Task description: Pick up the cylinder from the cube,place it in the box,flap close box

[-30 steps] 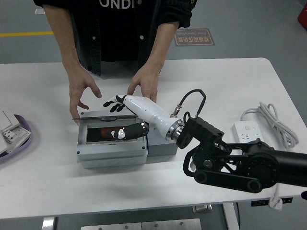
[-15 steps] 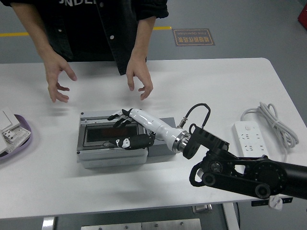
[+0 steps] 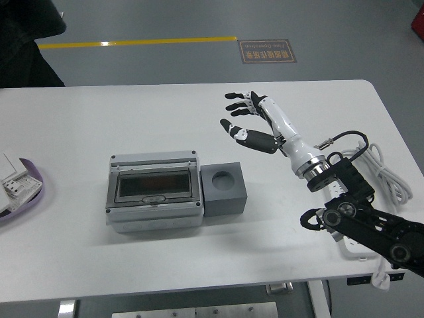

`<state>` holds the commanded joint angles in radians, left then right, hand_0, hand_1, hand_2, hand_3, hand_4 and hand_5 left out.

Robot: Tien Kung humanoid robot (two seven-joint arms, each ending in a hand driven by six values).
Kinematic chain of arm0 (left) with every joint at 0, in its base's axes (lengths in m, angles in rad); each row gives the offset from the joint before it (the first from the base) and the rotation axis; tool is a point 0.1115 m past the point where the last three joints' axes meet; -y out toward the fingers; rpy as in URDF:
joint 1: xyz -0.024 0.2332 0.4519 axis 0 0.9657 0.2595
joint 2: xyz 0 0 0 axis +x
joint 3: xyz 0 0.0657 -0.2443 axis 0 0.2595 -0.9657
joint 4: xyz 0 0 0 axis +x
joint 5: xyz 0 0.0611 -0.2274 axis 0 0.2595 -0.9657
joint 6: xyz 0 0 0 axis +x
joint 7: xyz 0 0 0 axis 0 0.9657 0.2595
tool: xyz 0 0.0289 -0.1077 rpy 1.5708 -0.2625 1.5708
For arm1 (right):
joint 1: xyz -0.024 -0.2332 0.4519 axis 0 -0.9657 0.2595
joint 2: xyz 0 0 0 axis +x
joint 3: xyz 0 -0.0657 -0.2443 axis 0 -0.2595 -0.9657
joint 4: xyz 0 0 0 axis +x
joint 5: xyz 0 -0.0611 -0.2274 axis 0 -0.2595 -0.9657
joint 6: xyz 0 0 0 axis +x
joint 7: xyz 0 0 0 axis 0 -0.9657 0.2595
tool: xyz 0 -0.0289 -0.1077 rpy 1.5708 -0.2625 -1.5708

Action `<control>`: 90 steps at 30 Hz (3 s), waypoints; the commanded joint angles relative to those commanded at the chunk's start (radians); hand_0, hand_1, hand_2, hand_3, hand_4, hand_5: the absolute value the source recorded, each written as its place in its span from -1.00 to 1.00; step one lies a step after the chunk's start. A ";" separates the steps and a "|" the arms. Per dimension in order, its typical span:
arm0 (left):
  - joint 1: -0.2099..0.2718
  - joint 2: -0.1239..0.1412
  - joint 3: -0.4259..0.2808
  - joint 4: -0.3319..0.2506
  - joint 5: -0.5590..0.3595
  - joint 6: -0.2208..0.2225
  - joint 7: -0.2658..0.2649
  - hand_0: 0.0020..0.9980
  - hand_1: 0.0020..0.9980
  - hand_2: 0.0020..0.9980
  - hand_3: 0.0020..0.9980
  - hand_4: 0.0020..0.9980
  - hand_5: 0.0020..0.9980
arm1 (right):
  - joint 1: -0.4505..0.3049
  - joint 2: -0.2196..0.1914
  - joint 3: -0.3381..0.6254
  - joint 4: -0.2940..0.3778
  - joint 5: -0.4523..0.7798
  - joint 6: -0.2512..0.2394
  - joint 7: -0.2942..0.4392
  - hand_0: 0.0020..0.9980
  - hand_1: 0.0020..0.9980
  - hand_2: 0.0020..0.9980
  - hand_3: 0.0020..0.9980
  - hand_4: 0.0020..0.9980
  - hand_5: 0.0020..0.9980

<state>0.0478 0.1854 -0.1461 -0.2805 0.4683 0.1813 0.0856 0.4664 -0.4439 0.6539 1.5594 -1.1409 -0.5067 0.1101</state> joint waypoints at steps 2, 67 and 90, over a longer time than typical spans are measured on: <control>-0.004 -0.001 -0.015 0.003 0.015 -0.003 0.005 0.02 0.11 0.12 0.19 0.40 -0.79 | -0.029 0.007 0.023 -0.016 0.043 0.003 0.055 0.31 0.21 0.23 0.37 0.44 -0.36; -0.049 0.053 0.013 0.006 -0.025 -0.006 -0.019 0.03 0.11 0.12 0.19 0.41 -0.73 | -0.270 -0.013 0.273 -0.021 0.190 -0.022 0.311 0.39 0.24 0.22 0.26 0.49 -0.65; -0.050 0.042 0.014 0.007 -0.032 -0.004 -0.018 0.03 0.11 0.12 0.19 0.42 -0.72 | -0.267 -0.009 0.265 -0.025 0.199 -0.023 0.316 0.39 0.24 0.22 0.26 0.48 -0.65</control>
<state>-0.0026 0.2275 -0.1325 -0.2733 0.4365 0.1774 0.0676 0.1996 -0.4528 0.9194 1.5346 -0.9420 -0.5301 0.4263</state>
